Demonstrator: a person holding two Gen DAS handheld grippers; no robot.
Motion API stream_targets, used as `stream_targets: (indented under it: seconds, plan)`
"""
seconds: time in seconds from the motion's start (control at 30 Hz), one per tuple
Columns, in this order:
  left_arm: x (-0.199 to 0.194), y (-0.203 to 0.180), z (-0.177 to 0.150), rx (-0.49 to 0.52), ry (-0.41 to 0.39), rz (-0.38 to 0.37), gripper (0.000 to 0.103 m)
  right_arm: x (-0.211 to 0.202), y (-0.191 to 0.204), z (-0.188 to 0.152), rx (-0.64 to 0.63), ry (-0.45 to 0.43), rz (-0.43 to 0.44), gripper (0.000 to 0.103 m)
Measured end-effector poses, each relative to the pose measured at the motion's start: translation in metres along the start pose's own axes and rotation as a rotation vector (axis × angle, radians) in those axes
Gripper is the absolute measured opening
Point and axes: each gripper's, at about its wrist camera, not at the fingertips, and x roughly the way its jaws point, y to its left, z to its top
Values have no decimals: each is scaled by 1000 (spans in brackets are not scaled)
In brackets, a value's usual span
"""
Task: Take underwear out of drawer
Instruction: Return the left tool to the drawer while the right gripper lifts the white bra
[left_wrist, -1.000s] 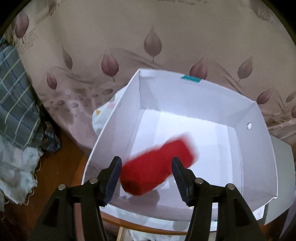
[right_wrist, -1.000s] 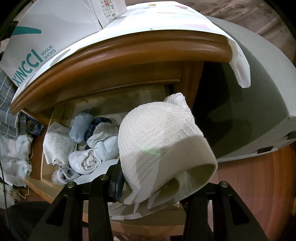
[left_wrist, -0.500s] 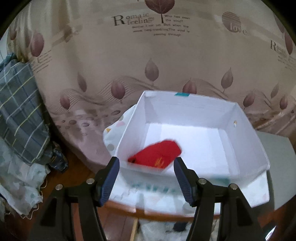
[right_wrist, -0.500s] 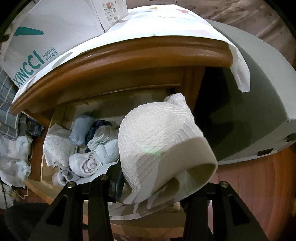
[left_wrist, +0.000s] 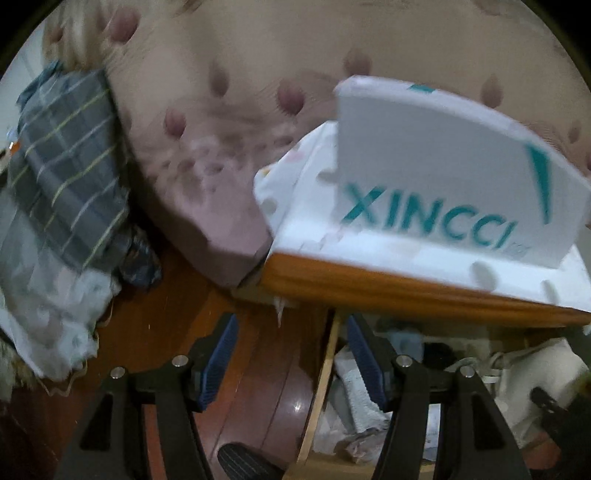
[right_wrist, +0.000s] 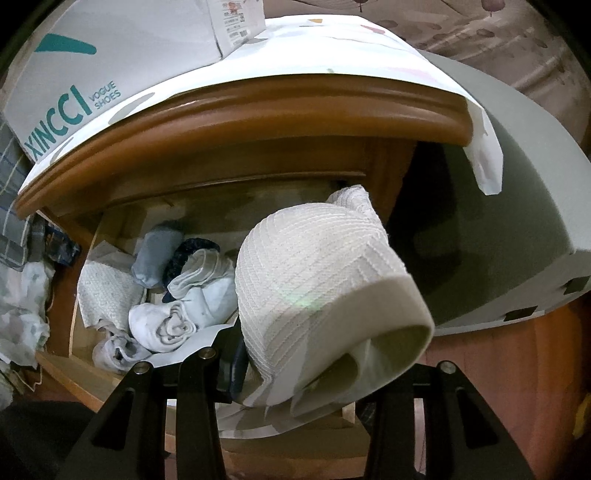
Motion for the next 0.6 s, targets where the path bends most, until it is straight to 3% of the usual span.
stream_targets:
  seconds: [0.3,0.47,0.6]
  plan:
    - [41,21,-24,-127,66,52,63,2,-4,0,12,5,5,39]
    - [50,32,-22,-171,82,67,63,-4,-8,1,36,-23,23,39]
    - [60,41,-23,-217,138,68,63,-12,-8,3,34,-65,21,39]
